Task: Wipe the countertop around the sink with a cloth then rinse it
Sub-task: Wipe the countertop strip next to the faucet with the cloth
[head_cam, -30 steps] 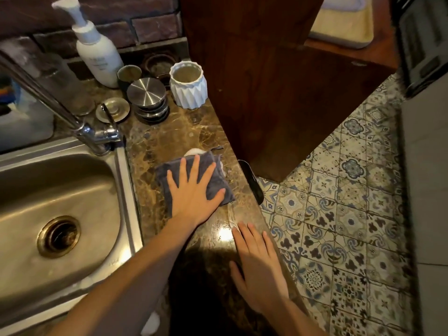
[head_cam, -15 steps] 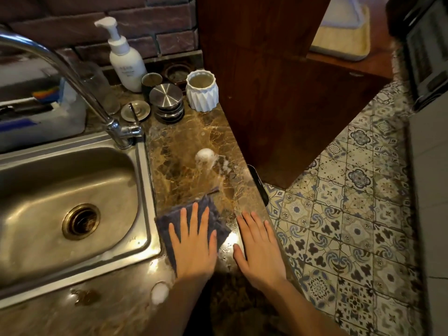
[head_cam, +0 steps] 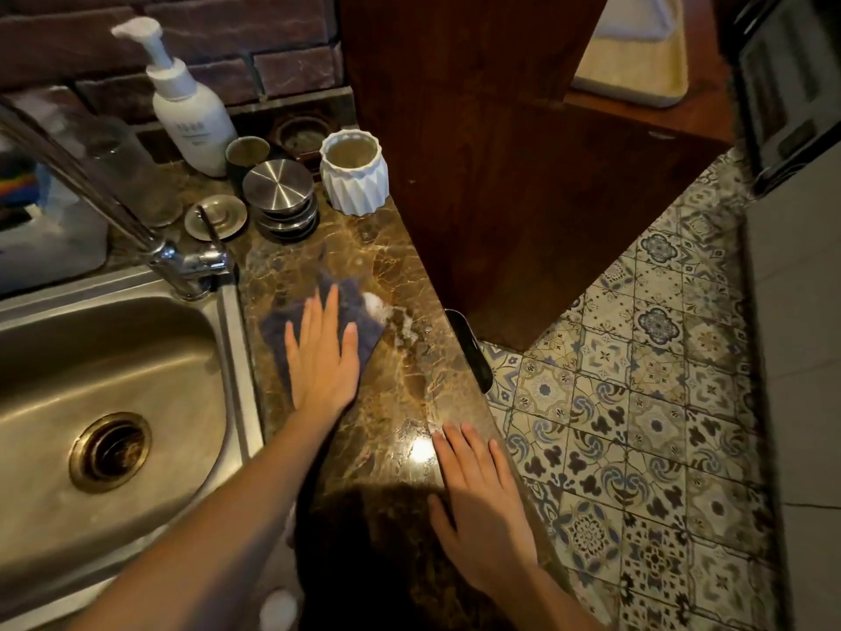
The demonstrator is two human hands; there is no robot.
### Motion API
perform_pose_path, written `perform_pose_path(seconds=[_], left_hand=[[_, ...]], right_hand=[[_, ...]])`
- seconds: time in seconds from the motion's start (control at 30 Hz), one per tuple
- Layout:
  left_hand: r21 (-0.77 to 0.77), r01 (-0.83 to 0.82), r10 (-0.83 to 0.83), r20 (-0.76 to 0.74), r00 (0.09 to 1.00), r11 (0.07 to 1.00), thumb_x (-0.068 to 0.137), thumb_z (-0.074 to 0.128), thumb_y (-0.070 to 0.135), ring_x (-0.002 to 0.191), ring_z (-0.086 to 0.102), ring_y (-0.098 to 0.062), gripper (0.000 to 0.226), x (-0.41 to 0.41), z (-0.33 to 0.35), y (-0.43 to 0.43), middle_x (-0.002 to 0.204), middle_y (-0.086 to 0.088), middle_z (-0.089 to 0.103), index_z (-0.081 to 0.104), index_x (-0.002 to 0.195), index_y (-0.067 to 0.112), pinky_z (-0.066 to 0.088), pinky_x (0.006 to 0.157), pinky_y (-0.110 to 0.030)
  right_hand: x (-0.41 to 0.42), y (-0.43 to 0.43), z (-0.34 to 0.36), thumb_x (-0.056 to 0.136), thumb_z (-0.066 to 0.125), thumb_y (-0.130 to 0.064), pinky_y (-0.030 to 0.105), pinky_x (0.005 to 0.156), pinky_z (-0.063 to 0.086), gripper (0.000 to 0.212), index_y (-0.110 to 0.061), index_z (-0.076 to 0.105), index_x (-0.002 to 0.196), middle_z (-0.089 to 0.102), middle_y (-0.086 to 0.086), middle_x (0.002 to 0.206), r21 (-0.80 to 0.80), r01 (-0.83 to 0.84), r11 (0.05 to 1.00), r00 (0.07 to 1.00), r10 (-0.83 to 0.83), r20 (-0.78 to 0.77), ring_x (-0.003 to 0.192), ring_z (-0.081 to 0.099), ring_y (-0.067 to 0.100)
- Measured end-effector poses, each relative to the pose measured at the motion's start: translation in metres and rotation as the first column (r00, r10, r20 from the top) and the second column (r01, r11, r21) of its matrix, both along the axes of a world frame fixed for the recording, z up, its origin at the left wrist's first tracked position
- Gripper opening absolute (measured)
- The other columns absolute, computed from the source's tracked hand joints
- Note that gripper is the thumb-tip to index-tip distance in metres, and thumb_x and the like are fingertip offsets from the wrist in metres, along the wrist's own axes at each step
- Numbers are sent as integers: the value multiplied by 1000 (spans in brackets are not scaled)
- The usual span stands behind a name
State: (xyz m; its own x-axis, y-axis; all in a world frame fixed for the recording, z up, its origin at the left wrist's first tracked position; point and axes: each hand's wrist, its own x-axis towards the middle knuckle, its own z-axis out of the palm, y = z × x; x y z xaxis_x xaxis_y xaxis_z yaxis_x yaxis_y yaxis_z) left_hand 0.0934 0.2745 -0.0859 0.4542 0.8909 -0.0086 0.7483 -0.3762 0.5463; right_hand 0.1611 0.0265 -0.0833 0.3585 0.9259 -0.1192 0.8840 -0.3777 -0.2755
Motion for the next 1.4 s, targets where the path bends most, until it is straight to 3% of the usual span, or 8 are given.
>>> perform_pose_path(seconds=[0.2, 0.3, 0.4, 0.5, 0.6, 0.93, 1.17, 1.4], left_hand=[[67, 514, -502, -146, 853, 855, 91, 8, 53, 147, 9, -16, 66, 42, 1, 40, 158, 6, 21, 24, 150, 30, -1, 116, -46], [121, 689, -639, -286, 714, 715, 92, 8, 51, 147, 4, -15, 63, 42, -5, 26, 158, 10, 15, 32, 147, 34, -5, 115, -44], [133, 772, -727, -270, 632, 622, 94, 18, 45, 146, 4, -16, 56, 28, -6, -2, 156, 10, 13, 38, 145, 33, -4, 113, -45], [149, 746, -679, -328, 657, 650, 95, 22, 41, 146, 15, -23, 53, 7, -7, -32, 157, 3, 24, 42, 143, 30, 4, 113, -50], [152, 621, -544, -353, 761, 769, 94, 25, 38, 144, 24, -26, 53, -15, -7, -68, 154, 0, 32, 43, 143, 28, 14, 112, -53], [73, 235, -194, -363, 912, 969, 98, 15, 41, 144, 23, -28, 56, -79, -6, -166, 156, -6, 29, 32, 147, 21, 18, 111, -53], [94, 160, -108, -413, 904, 983, 94, 20, 41, 145, 18, -29, 61, -46, -8, -115, 157, -10, 24, 31, 149, 17, 6, 113, -53], [109, 274, -219, -361, 906, 956, 95, 21, 47, 147, 8, -26, 61, 10, -4, -8, 161, -3, 12, 22, 152, 24, 1, 114, -55]], right_hand=[[0, 1, 4, 89, 44, -45, 45, 112, 19, 66, -15, 34, 146, 34, 3, 153, -24, -19, 1000, 999, 20, 30, 142, 28, 22], [0, 1, 3, 91, 41, -44, 45, 112, 17, 66, -15, 31, 148, 30, 4, 155, -39, -17, 999, 999, 19, 31, 144, 24, 22], [0, 1, 1, 93, 39, -43, 45, 114, 14, 64, -15, 27, 150, 29, 3, 156, -38, -23, 999, 1000, 23, 15, 145, 19, 21], [-1, 1, -1, 96, 34, -44, 43, 116, 8, 63, -16, 22, 151, 23, 1, 158, -35, -17, 999, 1000, 18, 6, 147, 11, 17], [-2, 0, 0, 96, 33, -44, 42, 116, 5, 62, -17, 22, 151, 20, 1, 159, -30, -3, 1000, 1000, 3, 7, 147, 5, 15], [-5, -2, 2, 97, 30, -36, 41, 116, 11, 56, -15, 27, 148, 29, 4, 155, -2, 24, 1000, 998, -24, 53, 145, 20, 19], [-4, 2, 5, 96, 31, -35, 34, 118, -2, 59, -16, 18, 151, 15, 2, 159, 20, 109, 994, 994, -108, -34, 146, 5, 12], [-2, 1, 2, 98, 30, -33, 41, 117, 11, 55, -12, 26, 149, 26, 5, 156, 17, 99, 995, 993, -98, -58, 147, 13, 17]])
